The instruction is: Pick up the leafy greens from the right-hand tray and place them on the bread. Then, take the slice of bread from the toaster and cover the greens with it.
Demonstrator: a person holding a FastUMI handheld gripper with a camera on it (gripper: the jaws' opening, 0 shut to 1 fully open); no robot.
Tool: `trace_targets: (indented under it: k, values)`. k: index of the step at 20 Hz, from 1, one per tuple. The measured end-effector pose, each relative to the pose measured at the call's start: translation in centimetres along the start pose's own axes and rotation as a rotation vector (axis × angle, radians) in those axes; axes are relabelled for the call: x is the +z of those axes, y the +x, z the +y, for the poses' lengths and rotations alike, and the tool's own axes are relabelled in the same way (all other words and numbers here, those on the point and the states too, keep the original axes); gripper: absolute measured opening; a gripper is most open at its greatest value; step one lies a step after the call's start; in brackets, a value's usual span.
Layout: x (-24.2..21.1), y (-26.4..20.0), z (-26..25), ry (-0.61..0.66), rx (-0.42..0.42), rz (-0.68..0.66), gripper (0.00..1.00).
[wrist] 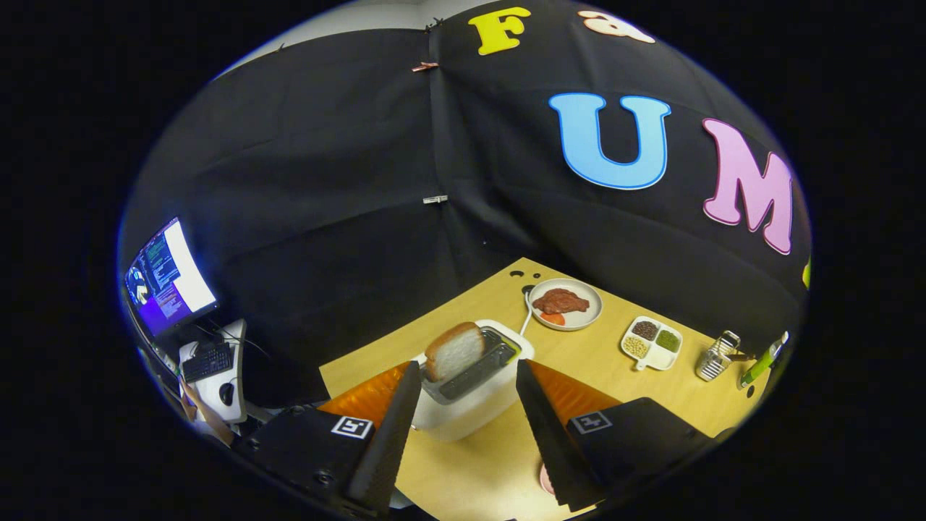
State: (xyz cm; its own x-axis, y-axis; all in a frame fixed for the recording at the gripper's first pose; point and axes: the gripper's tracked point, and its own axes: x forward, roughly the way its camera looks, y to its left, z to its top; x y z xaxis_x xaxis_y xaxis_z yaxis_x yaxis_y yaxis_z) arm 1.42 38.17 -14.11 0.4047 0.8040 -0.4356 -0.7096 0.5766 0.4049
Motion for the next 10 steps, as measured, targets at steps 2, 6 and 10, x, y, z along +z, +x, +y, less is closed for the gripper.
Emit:
trace_targets:
  k: [2, 6, 10]
  values:
    - [0.5, 2.0, 0.7, 0.024, -0.007, -0.001, 0.84]
    - [0.6, 6.0, 0.8, 0.124, -0.062, 0.037, 0.83]
    - [-0.2, 9.9, 0.5, 0.187, -0.107, 0.081, 0.83]
